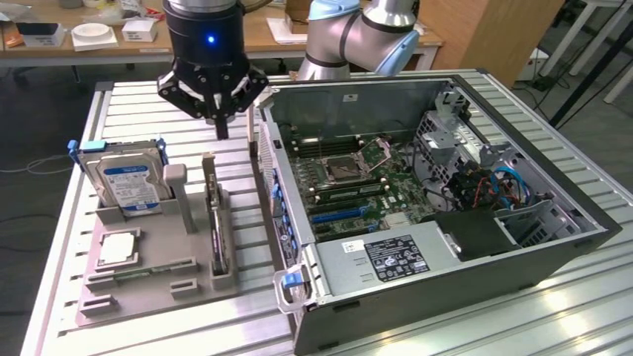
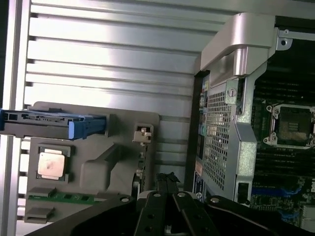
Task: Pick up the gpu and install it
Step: 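Pick up the gpu and move the gpu toward the slot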
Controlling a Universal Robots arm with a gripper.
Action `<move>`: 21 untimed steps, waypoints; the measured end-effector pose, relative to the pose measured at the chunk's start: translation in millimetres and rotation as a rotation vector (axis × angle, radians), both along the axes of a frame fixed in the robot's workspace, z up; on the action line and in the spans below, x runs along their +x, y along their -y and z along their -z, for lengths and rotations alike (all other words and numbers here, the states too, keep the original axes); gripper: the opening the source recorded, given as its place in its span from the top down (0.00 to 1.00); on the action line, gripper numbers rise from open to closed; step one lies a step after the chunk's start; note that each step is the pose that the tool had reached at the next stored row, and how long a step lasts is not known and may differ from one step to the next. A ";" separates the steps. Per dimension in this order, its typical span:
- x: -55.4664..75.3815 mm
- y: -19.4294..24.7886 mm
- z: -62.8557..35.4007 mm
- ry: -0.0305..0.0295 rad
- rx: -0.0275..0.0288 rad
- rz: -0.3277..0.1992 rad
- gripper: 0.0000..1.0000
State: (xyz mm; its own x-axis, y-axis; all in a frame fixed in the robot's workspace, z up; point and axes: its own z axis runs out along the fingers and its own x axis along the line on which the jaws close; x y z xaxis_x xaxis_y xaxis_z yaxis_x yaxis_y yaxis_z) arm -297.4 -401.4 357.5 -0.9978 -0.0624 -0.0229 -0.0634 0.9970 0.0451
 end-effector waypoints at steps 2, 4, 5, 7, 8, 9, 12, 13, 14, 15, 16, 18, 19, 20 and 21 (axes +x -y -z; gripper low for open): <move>-0.1 -0.2 3.6 0.0000 0.0000 0.000 0.89; -0.2 -0.1 7.3 -0.0001 -0.0001 0.000 0.89; -0.5 0.0 9.1 -0.0002 -0.0001 0.000 0.89; -1.1 0.1 12.7 -0.0004 -0.0001 0.000 0.89; -1.6 0.2 14.5 -0.0006 -0.0001 0.000 0.89; -2.2 0.3 16.5 -0.0006 -0.0002 0.000 0.89; -5.0 1.7 21.7 -0.0009 -0.0004 0.000 0.83; -6.4 2.6 23.6 -0.0007 -0.0003 0.000 0.76; -7.9 3.5 25.4 -0.0006 -0.0001 0.000 0.76; -9.5 4.6 27.3 -0.0007 -0.0002 0.000 0.75; -10.7 5.8 29.2 -0.0006 -0.0001 0.000 0.75; -12.0 9.2 32.7 -0.0008 -0.0002 0.000 0.70; -12.1 12.4 34.5 -0.0007 -0.0001 0.000 0.63; -12.0 16.9 36.4 -0.0006 -0.0001 0.000 0.63; -12.0 21.8 38.3 -0.0006 -0.0001 0.000 0.63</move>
State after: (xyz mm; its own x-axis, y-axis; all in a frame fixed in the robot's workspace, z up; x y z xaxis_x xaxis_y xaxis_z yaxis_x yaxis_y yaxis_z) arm -309.4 -423.1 319.2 -0.9978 -0.0626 -0.0222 -0.0635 0.9970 0.0450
